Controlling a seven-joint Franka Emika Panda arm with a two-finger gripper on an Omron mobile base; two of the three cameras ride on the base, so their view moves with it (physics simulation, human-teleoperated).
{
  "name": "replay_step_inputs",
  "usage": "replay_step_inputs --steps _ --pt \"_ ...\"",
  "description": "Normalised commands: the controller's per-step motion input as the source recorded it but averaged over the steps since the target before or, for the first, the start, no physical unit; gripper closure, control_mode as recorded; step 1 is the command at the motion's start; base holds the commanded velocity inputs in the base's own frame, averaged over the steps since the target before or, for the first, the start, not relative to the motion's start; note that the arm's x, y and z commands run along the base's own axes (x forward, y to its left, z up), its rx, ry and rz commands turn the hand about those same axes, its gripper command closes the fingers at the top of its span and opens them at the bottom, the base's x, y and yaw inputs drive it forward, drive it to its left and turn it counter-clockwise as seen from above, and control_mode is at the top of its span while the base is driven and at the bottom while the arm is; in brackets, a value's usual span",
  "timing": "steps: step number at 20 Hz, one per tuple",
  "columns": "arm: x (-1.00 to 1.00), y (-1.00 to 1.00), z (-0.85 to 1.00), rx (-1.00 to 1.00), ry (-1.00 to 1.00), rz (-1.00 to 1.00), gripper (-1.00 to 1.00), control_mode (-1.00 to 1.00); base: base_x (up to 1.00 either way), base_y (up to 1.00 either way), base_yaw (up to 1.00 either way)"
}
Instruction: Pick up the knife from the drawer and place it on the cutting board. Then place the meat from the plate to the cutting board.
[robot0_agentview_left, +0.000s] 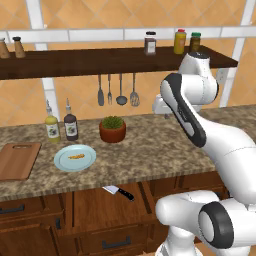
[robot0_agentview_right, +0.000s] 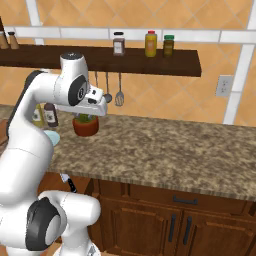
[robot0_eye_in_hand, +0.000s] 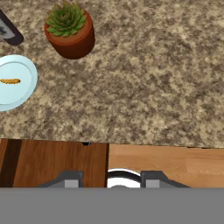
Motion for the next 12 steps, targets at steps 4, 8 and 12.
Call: replay_step_inputs --steps 4,8,12 --pt "-0.33 0.01 0.00 0.00 0.00 0.00 -1.00 -1.00 0.00 0.00 0.00" --pt "-0.78 0.00 0.00 0.00 0.00 0.00 -1.00 -1.00 0.00 0.00 0.00" --pt "-0.77 0.00 -0.02 0.00 0.00 0.00 -1.00 -1.00 0.00 0.00 0.00"
